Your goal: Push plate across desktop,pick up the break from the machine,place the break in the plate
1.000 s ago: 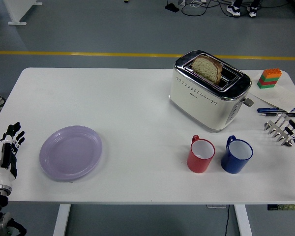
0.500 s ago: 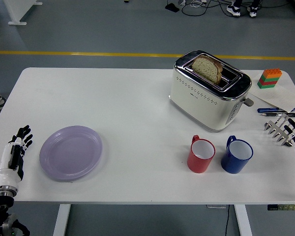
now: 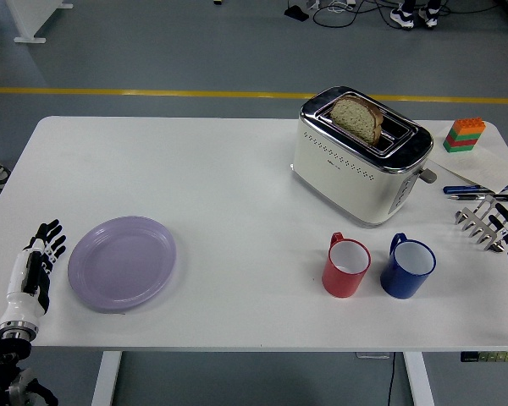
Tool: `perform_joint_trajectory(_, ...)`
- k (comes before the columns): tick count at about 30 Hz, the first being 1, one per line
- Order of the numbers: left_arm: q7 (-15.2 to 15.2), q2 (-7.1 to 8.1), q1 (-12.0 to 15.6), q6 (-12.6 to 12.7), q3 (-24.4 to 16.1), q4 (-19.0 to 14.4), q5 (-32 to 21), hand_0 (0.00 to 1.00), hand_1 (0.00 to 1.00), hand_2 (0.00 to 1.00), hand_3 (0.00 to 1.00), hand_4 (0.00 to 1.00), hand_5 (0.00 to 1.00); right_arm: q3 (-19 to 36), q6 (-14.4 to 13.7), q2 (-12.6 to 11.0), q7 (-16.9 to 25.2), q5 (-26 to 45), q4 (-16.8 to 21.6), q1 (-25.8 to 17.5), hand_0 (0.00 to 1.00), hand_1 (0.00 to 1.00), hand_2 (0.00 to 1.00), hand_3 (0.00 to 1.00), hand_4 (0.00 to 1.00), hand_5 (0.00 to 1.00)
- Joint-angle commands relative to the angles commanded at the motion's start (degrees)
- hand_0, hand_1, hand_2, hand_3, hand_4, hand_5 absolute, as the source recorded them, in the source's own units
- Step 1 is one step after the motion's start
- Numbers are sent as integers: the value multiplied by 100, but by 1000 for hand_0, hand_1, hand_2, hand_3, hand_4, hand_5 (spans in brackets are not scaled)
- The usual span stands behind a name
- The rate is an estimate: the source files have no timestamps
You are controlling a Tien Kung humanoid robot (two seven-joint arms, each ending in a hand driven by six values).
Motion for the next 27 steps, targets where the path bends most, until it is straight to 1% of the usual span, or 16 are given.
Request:
perform_joint_trajectory(18,2,-60,-68,-8,139,120,-200,876,888,924,871,617,998,-11,-3,8,-1,0,0,6,857,806,863,841,603,493)
perform_joint_trajectory(22,3,-98,-106,-31,166,160,-251,871,884,923,870,615,998,-20,-1,10,0,0,0,10,857,805,863,842,602,492)
perform_joint_trajectory(27,-3,-155,-151,-63,302,167,-344,871,884,923,870,615,998,-47,-4,6,0,4,-5,-5,857,805,863,842,602,492)
